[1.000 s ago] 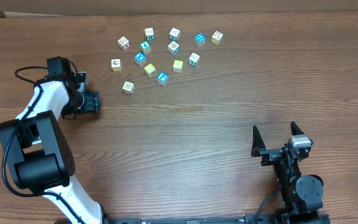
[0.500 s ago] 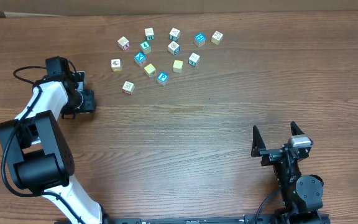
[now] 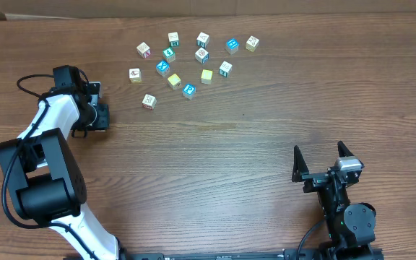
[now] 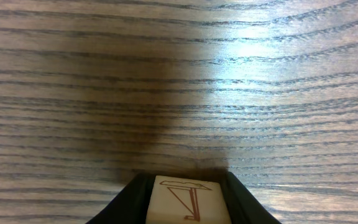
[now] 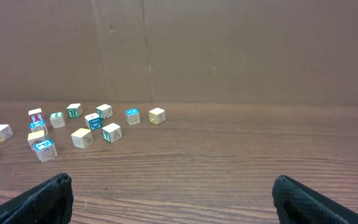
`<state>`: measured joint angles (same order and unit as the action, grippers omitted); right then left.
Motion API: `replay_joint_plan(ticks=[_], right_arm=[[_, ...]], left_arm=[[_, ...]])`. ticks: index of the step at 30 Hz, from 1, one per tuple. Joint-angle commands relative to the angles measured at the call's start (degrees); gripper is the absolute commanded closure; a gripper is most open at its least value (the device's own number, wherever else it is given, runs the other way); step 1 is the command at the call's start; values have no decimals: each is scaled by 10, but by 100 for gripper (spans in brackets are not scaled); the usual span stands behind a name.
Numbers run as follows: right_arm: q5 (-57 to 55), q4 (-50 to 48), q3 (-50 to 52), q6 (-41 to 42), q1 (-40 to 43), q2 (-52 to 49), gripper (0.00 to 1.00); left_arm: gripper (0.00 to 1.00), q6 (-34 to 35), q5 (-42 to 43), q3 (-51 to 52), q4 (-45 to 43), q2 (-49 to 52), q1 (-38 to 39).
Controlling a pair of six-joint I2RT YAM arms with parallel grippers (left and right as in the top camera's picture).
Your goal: Form a tower
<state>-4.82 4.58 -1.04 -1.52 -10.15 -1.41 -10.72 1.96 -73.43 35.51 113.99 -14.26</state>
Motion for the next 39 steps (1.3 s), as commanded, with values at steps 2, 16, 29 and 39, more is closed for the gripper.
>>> replay_joint_plan(ticks=[2, 16, 29, 39], right_arm=[[0, -2, 6, -1, 2, 0, 0], [0, -2, 6, -1, 2, 0, 0], [0, -2, 6, -1, 2, 0, 0], [0, -2, 6, 0, 2, 0, 0]], left_arm=[[50, -15, 0, 11, -1, 0, 0], [27, 7, 8, -80, 21, -20, 0], [29, 85, 91, -279, 157, -46, 39], [29, 81, 90, -220, 147, -35, 103]])
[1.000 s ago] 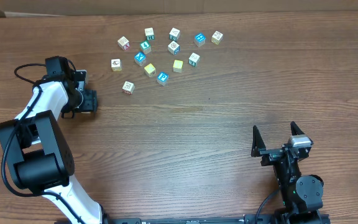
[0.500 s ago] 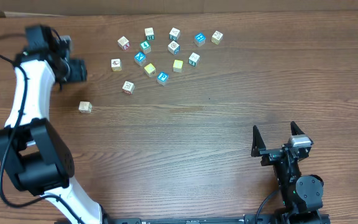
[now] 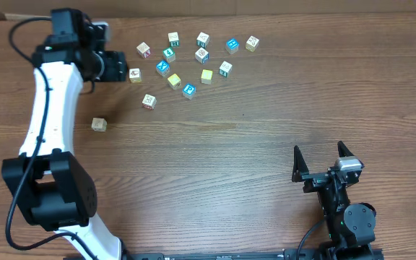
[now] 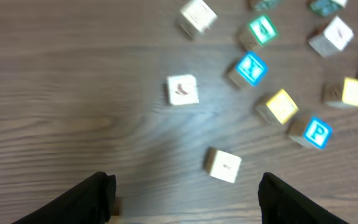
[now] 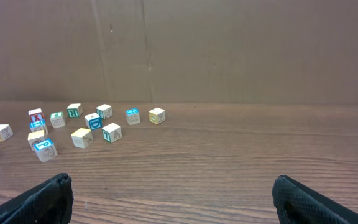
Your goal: Form a tower
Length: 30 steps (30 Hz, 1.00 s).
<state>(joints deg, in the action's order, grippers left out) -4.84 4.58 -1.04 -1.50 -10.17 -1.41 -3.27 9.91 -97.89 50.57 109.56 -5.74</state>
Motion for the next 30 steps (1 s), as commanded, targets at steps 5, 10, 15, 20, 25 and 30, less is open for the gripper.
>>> replay_joint_plan(ticks=[5, 10, 15, 20, 25, 30], right_arm=[[0, -2, 6, -1, 2, 0, 0], [0, -2, 6, -1, 2, 0, 0], [0, -2, 6, -1, 2, 0, 0], [0, -2, 6, -1, 2, 0, 0], [0, -2, 6, -1, 2, 0, 0], [0, -2, 6, -1, 2, 0, 0]], left_arm=[[27, 7, 11, 45, 3, 18, 45], [17, 54, 11, 71, 22, 22, 69], [11, 144, 11, 116, -13, 22, 84], [0, 149, 0, 164, -78, 23, 100], [0, 148, -55, 183, -106, 23, 111], [0, 120, -70, 184, -122, 23, 111]])
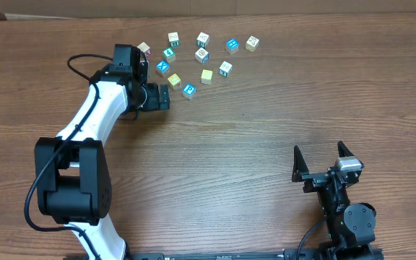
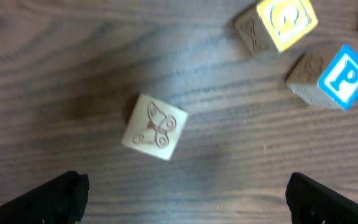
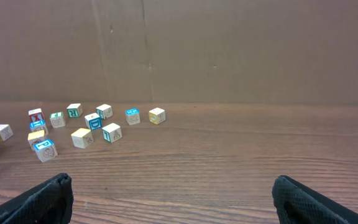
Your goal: Form a tower
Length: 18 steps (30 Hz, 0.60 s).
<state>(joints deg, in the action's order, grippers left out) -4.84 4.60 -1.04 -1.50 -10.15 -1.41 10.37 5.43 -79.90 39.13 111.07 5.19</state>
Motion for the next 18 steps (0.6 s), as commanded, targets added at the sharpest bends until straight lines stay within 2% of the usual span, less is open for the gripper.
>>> replay_joint_plan(ticks=[1, 11, 13, 18], right_arm=[[0, -2, 6, -1, 2, 0, 0], [0, -2, 6, -1, 2, 0, 0], [0, -2, 6, -1, 2, 0, 0], [0, -2, 6, -1, 2, 0, 0]], left_arm=[[0, -16, -26, 4, -10, 8, 2], [0, -16, -26, 4, -19, 9, 2], [10, -16, -26, 4, -21, 10, 2], [18, -16, -26, 7, -42, 10, 2]])
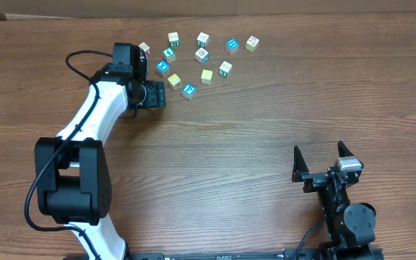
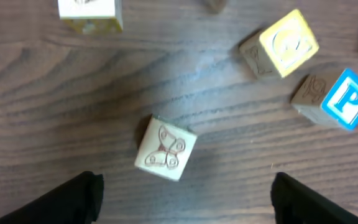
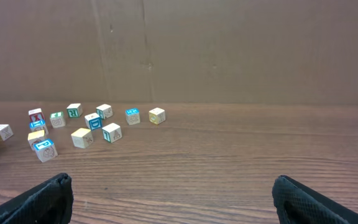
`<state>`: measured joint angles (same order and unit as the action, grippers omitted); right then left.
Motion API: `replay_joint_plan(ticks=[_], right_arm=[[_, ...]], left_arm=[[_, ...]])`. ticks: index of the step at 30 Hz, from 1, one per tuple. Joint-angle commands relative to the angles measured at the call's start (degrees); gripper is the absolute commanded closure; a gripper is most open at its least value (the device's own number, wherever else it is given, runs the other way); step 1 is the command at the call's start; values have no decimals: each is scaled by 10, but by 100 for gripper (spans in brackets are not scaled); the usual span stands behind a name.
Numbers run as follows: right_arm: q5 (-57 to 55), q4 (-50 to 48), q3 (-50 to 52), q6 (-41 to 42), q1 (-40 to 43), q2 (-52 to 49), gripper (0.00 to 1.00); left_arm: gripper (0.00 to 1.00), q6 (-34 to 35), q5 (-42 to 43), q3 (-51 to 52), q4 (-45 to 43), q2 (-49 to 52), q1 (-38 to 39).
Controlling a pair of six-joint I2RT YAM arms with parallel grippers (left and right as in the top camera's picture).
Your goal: Form a tower
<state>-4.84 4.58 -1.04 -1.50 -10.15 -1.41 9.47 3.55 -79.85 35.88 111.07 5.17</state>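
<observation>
A pale wooden block with a butterfly drawing [image 2: 165,148] lies on the table just ahead of my left gripper [image 2: 185,208]. That gripper is open, its dark fingers [image 2: 73,199] wide on either side and not touching the block. In the overhead view the left gripper [image 1: 157,94] hangs over the left end of the block cluster and hides the butterfly block. Close by lie a yellow block [image 2: 288,42] and a blue P block [image 2: 347,98]. My right gripper [image 1: 323,162] is open and empty near the front right.
Several more lettered blocks are scattered at the back, among them a blue X block [image 1: 162,67], a yellow block [image 1: 206,75] and a tan one [image 1: 252,42]. A brown cardboard wall [image 3: 179,50] stands behind the table.
My left gripper has shifted slightly toward the back left. The butterfly block now sits lower in the left wrist view, nearer the fingers. The gripper is still open. The right arm is unchanged.
My left gripper was shut on a pale block low over the table's left side. Then that block lay alone there, and the gripper was open by the cluster. Later it hung open over the butterfly block, where it stays now.
</observation>
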Motion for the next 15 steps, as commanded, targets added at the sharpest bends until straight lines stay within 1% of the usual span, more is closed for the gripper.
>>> replay_joint_plan(ticks=[1, 6, 9, 11, 15], right_arm=[[0, -2, 6, -1, 2, 0, 0], [0, -2, 6, -1, 2, 0, 0], [0, -2, 6, -1, 2, 0, 0], [0, -2, 6, -1, 2, 0, 0], [0, -2, 6, -1, 2, 0, 0]], left_arm=[[20, -7, -8, 7, -13, 10, 2], [23, -8, -9, 7, -34, 10, 2], [32, -42, -12, 7, -40, 10, 2], [42, -74, -12, 9, -33, 11, 2], [48, -109, -12, 22, -30, 11, 2]])
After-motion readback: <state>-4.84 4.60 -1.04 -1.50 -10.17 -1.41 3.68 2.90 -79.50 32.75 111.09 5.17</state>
